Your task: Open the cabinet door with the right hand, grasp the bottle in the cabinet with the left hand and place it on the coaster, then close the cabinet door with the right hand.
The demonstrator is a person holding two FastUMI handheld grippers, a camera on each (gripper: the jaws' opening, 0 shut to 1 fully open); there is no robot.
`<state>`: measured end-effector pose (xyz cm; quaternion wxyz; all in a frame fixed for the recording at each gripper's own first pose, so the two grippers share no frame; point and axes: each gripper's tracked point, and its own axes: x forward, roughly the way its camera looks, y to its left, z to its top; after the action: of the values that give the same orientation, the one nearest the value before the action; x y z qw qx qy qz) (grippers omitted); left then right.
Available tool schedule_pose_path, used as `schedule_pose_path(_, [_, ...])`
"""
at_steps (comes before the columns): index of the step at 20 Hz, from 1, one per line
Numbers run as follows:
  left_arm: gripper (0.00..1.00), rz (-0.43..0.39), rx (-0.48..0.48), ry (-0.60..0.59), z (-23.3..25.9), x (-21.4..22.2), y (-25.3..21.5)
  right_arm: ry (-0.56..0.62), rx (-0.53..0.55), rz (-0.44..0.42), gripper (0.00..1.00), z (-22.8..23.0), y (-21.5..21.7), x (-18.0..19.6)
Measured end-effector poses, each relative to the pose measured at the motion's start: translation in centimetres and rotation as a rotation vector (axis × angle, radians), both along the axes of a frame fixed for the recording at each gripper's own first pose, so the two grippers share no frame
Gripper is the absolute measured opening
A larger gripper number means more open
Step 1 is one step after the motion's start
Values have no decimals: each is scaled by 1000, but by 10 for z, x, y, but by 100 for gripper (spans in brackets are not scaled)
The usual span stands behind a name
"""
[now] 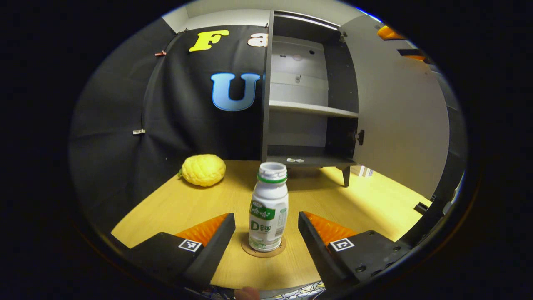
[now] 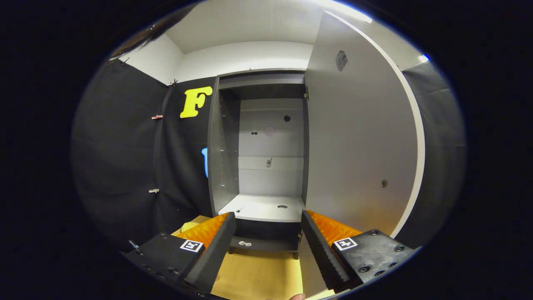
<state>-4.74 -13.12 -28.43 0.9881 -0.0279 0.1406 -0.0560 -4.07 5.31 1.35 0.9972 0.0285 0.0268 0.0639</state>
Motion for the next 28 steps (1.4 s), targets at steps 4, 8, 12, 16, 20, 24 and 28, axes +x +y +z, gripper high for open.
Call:
schedule_pose_path(4, [96, 44, -4, -71, 83, -2, 10, -9, 17, -5, 98, 4, -9, -9])
schedule_pose_path(8, [96, 82, -5, -124, 161, 2, 16, -1, 43, 9, 97, 9, -17, -24])
schedule_pose_path(12, [96, 81, -16, -180, 227, 15, 13, 22, 65, 4, 98, 15, -40, -43])
schedule_pose_path(16, [96, 62, -16, -209, 265, 27, 7, 40, 98, -7, 96, 22, -65, -70])
schedule_pose_path(20, [96, 45, -6, -240, 290, 35, 2, 53, 100, -85, 96, 23, -107, -84])
schedule_pose_path(24, [96, 31, -11, -230, 290, 39, -2, 55, 82, -208, 91, 16, -166, -74])
schedule_pose_path(28, [96, 43, -6, -217, 286, 37, 3, 44, 71, -289, 98, 7, -204, -57])
